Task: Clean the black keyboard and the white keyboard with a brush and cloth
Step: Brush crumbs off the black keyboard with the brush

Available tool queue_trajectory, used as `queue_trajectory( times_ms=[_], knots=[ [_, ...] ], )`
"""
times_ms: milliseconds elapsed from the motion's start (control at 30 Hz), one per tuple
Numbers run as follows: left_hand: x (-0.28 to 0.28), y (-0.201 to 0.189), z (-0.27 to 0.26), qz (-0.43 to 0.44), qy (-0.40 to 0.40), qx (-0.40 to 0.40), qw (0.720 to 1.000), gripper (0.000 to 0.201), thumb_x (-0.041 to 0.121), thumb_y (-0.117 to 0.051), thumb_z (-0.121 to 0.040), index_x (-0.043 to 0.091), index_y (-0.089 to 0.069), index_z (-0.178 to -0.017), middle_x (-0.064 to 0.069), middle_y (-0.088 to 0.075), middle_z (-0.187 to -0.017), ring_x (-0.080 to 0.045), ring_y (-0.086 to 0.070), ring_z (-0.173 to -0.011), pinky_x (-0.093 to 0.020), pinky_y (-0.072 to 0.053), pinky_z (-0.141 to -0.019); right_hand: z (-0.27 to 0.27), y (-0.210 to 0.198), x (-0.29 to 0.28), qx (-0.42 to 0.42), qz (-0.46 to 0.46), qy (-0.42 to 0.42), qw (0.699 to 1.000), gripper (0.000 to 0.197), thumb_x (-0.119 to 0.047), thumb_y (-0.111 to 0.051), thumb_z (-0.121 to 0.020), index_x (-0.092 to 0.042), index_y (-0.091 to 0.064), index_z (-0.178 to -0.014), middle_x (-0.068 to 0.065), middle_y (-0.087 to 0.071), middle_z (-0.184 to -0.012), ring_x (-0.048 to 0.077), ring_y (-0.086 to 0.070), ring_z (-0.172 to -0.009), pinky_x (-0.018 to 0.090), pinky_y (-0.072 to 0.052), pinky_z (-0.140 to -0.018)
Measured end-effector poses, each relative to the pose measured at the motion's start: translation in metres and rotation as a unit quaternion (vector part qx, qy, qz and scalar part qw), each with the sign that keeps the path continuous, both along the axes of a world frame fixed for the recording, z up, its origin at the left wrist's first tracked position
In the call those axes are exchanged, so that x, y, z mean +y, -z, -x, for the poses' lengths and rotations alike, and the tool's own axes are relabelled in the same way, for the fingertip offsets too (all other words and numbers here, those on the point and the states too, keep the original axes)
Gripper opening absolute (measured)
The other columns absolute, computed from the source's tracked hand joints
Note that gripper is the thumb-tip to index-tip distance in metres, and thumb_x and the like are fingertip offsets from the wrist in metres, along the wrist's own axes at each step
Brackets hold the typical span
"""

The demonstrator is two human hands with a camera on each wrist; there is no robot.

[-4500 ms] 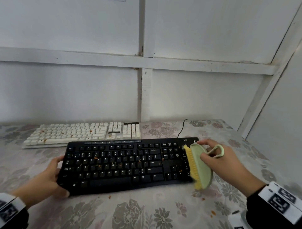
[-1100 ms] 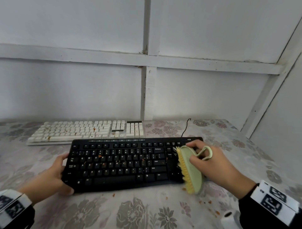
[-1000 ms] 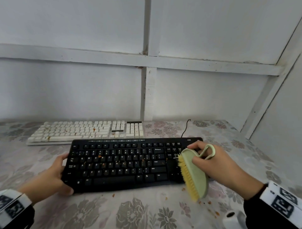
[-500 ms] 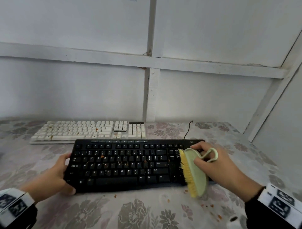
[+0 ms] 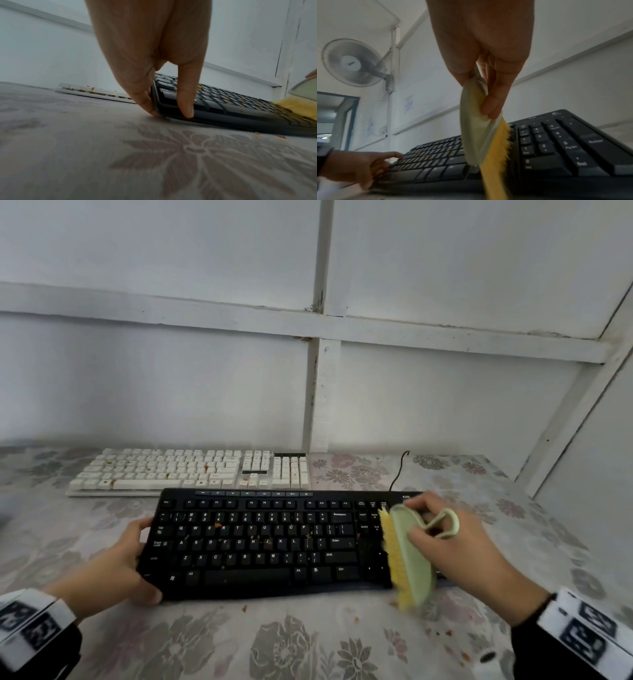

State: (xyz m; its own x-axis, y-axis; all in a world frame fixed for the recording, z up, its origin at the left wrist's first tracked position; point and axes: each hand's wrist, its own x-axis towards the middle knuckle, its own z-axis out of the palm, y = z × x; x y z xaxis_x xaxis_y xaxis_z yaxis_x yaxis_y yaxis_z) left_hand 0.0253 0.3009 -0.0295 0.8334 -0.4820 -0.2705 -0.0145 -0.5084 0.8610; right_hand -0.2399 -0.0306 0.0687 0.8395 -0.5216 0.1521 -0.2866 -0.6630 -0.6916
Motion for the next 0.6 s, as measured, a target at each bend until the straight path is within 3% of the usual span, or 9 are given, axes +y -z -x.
queue_trajectory(
  times_ms=[100,200,267,367,467,533,600],
  knots=[
    [0.001,0.002,-0.001,0.001,0.006,0.005,1.0,0.124,0.012,-0.079,-0.018,0.04,-0.022,-0.124,-0.01,-0.068,-0.098,-0.03,-0.065,-0.094,-0.055,-0.049,-0.085,0.006,-0.008,0.0,0.017,-0.025,-0.001,1.0,0.025,-0.01,-0.058,-0.083,-0.033,-0.063,-0.09,0.003,-0.066,-0.079,0.012,-0.054,-0.061,0.02,-0.041,-0.052],
    [0.001,-0.001,0.002,0.001,0.007,0.002,1.0,0.122,0.012,-0.077,-0.019,0.04,-0.022,-0.124,-0.011,-0.068,-0.097,-0.031,-0.065,-0.092,-0.056,-0.05,-0.083,-0.008,-0.024,-0.007,-0.053,-0.023,0.021,0.998,0.026,-0.006,-0.058,-0.084,-0.03,-0.064,-0.093,-0.004,-0.065,-0.076,0.001,-0.051,-0.051,0.011,-0.037,-0.045],
    [-0.001,-0.003,0.005,0.002,0.007,-0.001,1.0,0.12,0.012,-0.076,-0.019,0.04,-0.022,-0.123,-0.01,-0.068,-0.096,-0.031,-0.065,-0.091,-0.055,-0.051,-0.082,-0.023,-0.029,-0.01,-0.08,-0.027,0.039,0.996,0.027,-0.008,-0.057,-0.085,-0.03,-0.063,-0.1,-0.003,-0.063,-0.073,0.001,-0.049,-0.047,0.014,-0.036,-0.043],
    [-0.002,-0.006,0.007,0.009,0.009,0.0,1.0,0.12,0.012,-0.075,-0.019,0.04,-0.023,-0.123,-0.01,-0.068,-0.095,-0.031,-0.065,-0.09,-0.055,-0.051,-0.082,-0.041,-0.027,-0.012,-0.084,-0.033,0.056,0.994,0.029,-0.01,-0.056,-0.085,-0.032,-0.062,-0.103,0.007,-0.064,-0.075,0.013,-0.05,-0.055,0.026,-0.038,-0.049],
    [-0.003,-0.006,0.009,0.021,0.004,0.013,1.0,0.12,0.009,-0.074,-0.019,0.038,-0.025,-0.124,-0.013,-0.066,-0.096,-0.034,-0.064,-0.09,-0.055,-0.051,-0.08,-0.035,-0.018,-0.004,-0.05,-0.032,0.041,0.997,0.028,-0.007,-0.056,-0.085,-0.032,-0.061,-0.096,0.001,-0.062,-0.071,0.002,-0.046,-0.046,0.013,-0.033,-0.042],
    [-0.003,-0.005,0.007,0.021,0.002,0.013,1.0,0.119,0.009,-0.073,-0.019,0.036,-0.025,-0.125,-0.013,-0.067,-0.095,-0.034,-0.065,-0.088,-0.054,-0.052,-0.077,-0.022,-0.009,0.004,-0.01,-0.028,0.016,0.999,0.028,-0.007,-0.057,-0.086,-0.033,-0.061,-0.093,0.0,-0.063,-0.073,0.003,-0.048,-0.049,0.013,-0.035,-0.045],
    [-0.003,-0.006,0.008,0.027,0.004,0.02,0.999,0.117,0.009,-0.072,-0.02,0.037,-0.025,-0.123,-0.01,-0.069,-0.093,-0.033,-0.066,-0.086,-0.05,-0.053,-0.072,-0.009,-0.006,0.01,0.022,-0.04,0.004,0.999,0.03,-0.009,-0.057,-0.086,-0.038,-0.062,-0.094,0.002,-0.066,-0.079,0.012,-0.055,-0.058,0.017,-0.04,-0.051]
  ],
)
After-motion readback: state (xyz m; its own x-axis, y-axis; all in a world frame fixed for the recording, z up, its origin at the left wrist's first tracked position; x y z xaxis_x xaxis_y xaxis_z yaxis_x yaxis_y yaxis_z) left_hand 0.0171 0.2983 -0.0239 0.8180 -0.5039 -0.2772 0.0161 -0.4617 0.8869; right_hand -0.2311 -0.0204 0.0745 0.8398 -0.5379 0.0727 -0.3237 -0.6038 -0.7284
